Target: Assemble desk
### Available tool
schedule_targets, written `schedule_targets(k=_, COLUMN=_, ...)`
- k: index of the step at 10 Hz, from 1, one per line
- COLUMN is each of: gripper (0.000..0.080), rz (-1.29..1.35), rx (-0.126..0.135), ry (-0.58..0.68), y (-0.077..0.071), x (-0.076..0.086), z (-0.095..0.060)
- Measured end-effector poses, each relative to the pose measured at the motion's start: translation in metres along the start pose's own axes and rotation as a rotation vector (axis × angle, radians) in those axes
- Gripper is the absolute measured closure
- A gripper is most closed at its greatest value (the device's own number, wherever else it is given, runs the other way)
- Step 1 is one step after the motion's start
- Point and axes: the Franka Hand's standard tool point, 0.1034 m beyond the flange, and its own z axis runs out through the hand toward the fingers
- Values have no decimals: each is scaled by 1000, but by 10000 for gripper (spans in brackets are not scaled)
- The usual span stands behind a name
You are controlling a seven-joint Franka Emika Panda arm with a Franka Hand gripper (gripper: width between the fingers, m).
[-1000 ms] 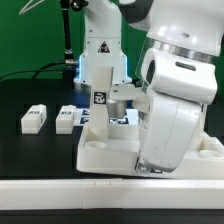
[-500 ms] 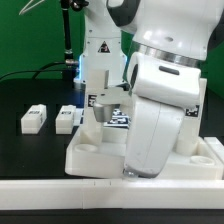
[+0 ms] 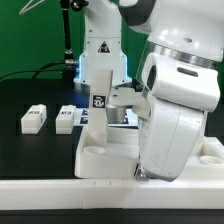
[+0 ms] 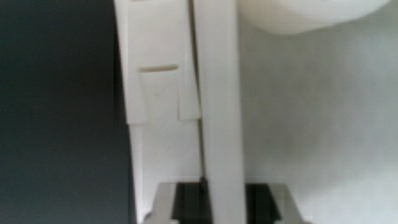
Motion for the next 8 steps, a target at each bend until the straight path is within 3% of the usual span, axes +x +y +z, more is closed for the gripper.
schedule_targets(k=2, gripper=731, rz=1, rx=1, ry=0, y=0, x=-1, z=0)
schedule_targets(k=4, gripper=369, rz=2, rx=1, ry=0, y=0, x=-1, z=0)
schedule_targets(k=5, gripper=369, rz=3, rx=2, ry=0, y=0, x=-2, z=0)
schedule_targets(k=6, gripper=201, rz=3, rx=2, ry=0, y=0, x=-2, z=0)
schedule_targets(k=8, gripper=165, rz=4, rx=2, ry=0, y=0, x=-2, z=1)
